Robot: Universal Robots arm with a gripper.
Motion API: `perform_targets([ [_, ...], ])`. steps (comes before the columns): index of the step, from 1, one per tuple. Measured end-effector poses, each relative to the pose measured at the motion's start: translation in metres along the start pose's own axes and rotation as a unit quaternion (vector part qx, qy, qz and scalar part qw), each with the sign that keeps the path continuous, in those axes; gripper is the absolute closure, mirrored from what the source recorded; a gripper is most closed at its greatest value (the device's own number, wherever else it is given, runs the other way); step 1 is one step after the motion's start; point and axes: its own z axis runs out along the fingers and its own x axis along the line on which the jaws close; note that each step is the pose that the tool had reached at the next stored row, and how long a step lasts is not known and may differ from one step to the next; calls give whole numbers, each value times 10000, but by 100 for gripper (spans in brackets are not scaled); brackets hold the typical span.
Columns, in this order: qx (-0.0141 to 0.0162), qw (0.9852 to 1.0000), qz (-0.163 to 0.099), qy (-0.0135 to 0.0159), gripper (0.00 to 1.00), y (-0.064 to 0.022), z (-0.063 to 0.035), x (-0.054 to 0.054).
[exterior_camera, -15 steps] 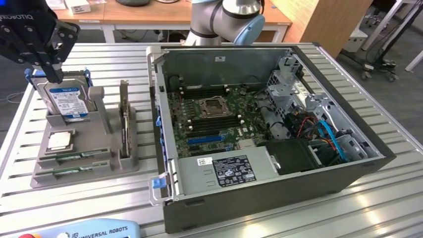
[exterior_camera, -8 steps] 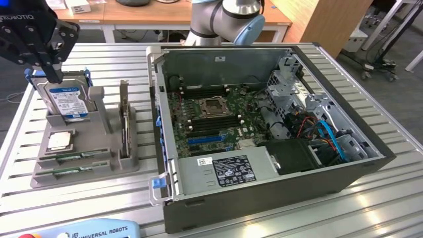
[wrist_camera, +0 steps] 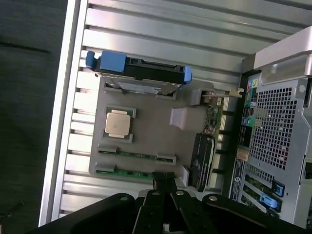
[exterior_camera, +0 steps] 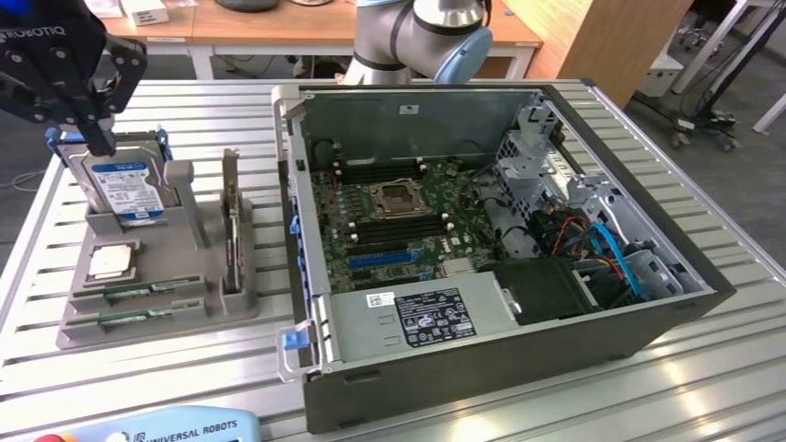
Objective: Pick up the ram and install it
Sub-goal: 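Pick up the ram and move it above insertion slot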
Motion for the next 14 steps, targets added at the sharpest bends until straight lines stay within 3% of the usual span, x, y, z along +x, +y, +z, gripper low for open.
perform_targets([
  [7,40,9984,-568,25,90,0,4,0],
  [14,83,9939,-1095,50,90,0,6,1],
])
